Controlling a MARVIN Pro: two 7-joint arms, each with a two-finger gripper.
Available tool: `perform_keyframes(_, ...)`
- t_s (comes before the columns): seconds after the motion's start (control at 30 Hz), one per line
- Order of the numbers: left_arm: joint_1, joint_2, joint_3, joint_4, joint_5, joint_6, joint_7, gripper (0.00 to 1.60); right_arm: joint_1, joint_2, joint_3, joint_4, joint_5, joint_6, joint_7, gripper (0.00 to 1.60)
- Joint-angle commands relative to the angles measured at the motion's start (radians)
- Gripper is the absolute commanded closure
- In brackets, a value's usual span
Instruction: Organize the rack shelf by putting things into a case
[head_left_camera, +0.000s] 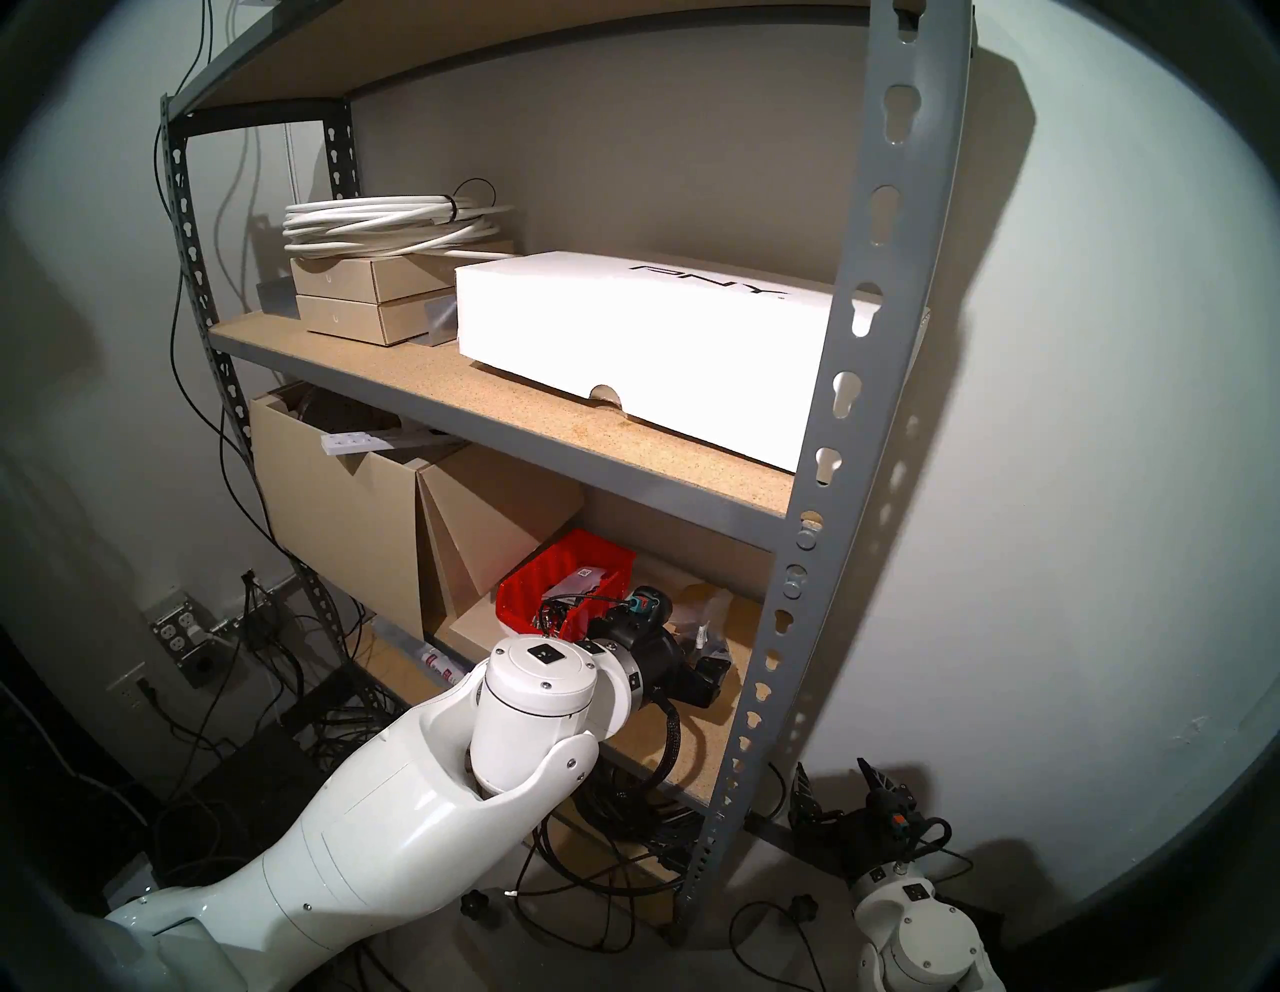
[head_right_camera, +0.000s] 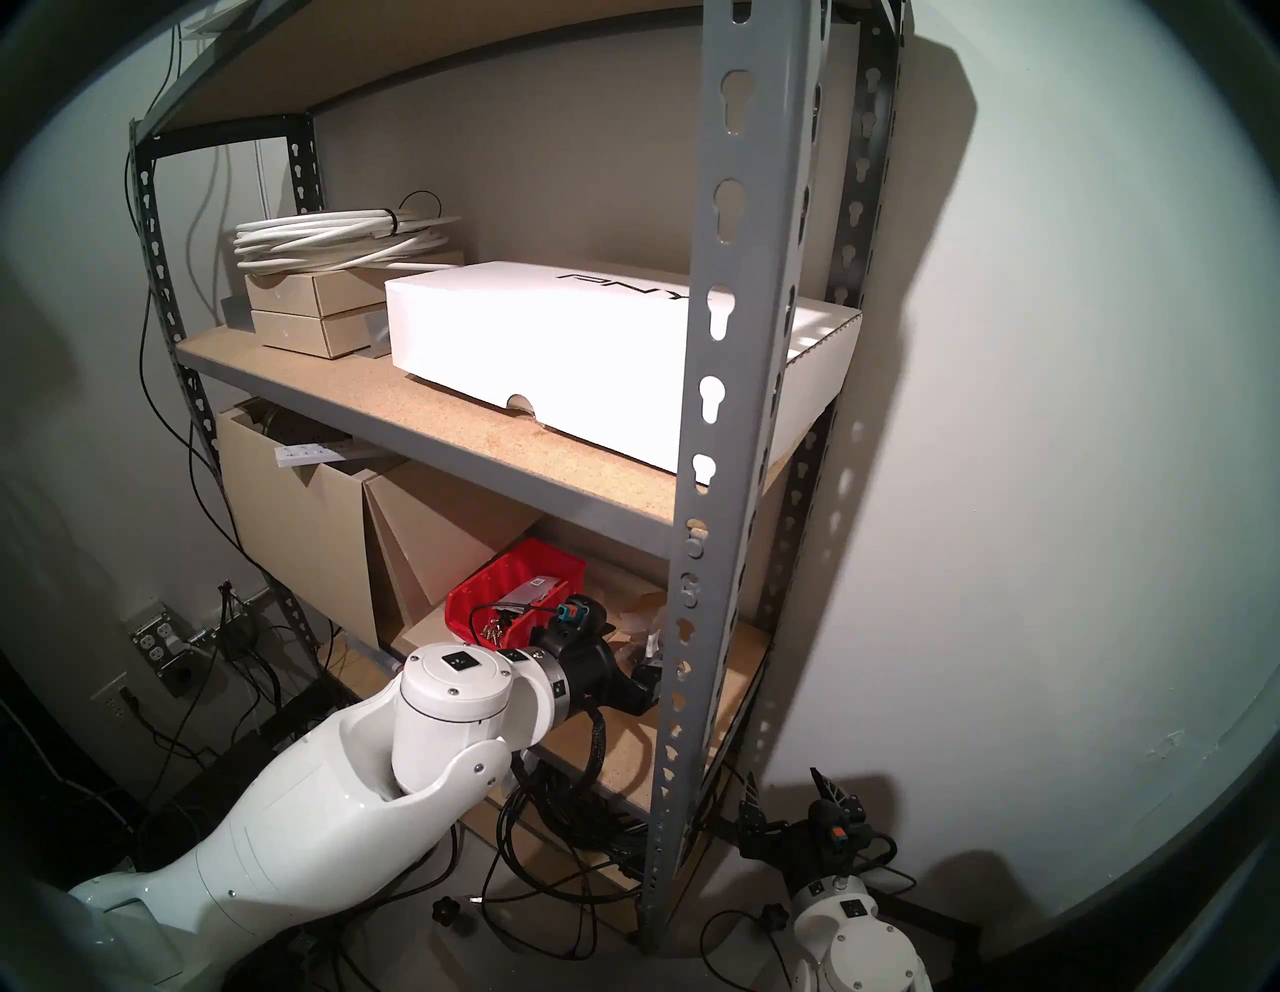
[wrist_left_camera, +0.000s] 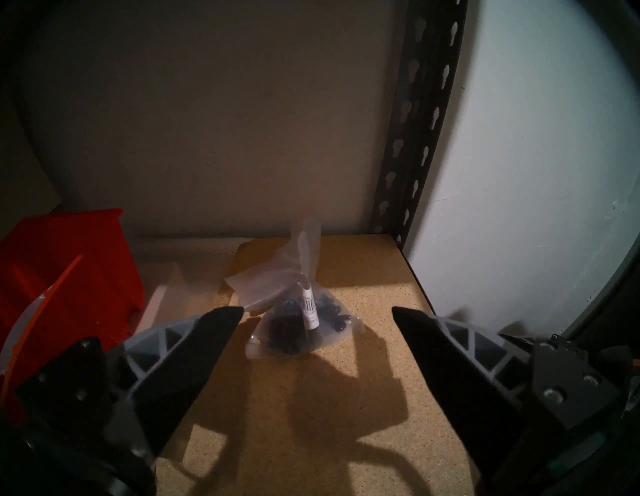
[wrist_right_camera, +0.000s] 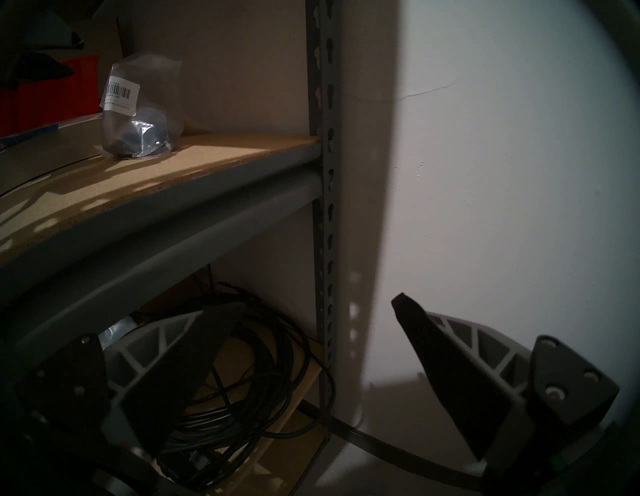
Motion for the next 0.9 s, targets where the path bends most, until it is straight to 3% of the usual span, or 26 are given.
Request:
perform_keyframes(0.0, -0.044, -0.041, -0.001, 0.014, -0.003, -0.021, -0.015, 0.00, 0.001, 0.000, 0.000, -0.017, 0.000, -0.002, 0.000, 0.00)
perform_keyframes(0.87, -0.126, -0.120, 0.056, 0.165, 0.061, -0.022, 0.010, 0.00, 0.001, 0.000, 0.000, -0.017, 0.000, -0.002, 0.000, 0.00)
